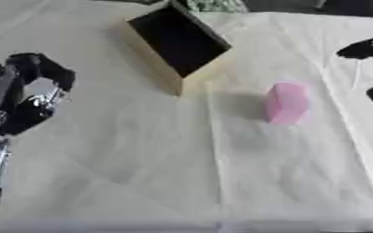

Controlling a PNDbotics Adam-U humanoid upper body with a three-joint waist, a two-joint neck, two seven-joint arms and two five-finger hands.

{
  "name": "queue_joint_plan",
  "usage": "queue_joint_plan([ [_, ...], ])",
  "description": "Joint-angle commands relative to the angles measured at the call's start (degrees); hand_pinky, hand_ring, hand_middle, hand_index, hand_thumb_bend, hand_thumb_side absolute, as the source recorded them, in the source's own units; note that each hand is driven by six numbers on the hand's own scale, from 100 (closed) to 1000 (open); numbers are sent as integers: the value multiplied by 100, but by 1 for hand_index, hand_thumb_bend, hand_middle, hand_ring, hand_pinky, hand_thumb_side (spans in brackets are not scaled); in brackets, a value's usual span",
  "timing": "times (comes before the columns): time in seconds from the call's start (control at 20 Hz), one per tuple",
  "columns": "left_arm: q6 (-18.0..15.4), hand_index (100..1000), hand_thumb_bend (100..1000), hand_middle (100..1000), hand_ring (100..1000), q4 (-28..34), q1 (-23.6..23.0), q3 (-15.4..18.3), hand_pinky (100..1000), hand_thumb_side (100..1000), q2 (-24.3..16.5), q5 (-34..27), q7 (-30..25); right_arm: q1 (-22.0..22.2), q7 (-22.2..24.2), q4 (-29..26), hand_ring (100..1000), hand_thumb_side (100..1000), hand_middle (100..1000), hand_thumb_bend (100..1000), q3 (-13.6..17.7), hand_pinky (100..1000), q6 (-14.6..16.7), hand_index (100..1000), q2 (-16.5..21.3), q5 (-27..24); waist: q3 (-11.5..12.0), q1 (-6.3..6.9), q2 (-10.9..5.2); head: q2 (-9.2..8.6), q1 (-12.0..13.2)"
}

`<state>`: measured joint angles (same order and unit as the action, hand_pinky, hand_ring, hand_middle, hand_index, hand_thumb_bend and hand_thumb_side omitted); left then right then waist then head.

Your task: Pick up objects on the table and place them in the box.

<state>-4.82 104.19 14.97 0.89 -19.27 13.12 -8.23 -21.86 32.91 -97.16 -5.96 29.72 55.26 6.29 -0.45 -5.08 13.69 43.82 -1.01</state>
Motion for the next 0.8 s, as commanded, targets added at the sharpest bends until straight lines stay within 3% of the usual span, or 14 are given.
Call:
queue_joint_plan([
  [0.05, -11, 561, 375, 451, 511, 50, 28, -12, 648, 599, -143, -30, -24, -180, 167, 40, 944, 750, 934, 100, -38, 878, -5, 989, 128, -103, 9, 5, -115, 19, -34],
  [0.8, -21, 562, 375, 451, 511, 41, 36, -29, 649, 599, -149, -25, -54, -619, 509, 460, 950, 870, 953, 100, -349, 879, -35, 989, -135, 198, 43, 10, -127, 29, -51],
])
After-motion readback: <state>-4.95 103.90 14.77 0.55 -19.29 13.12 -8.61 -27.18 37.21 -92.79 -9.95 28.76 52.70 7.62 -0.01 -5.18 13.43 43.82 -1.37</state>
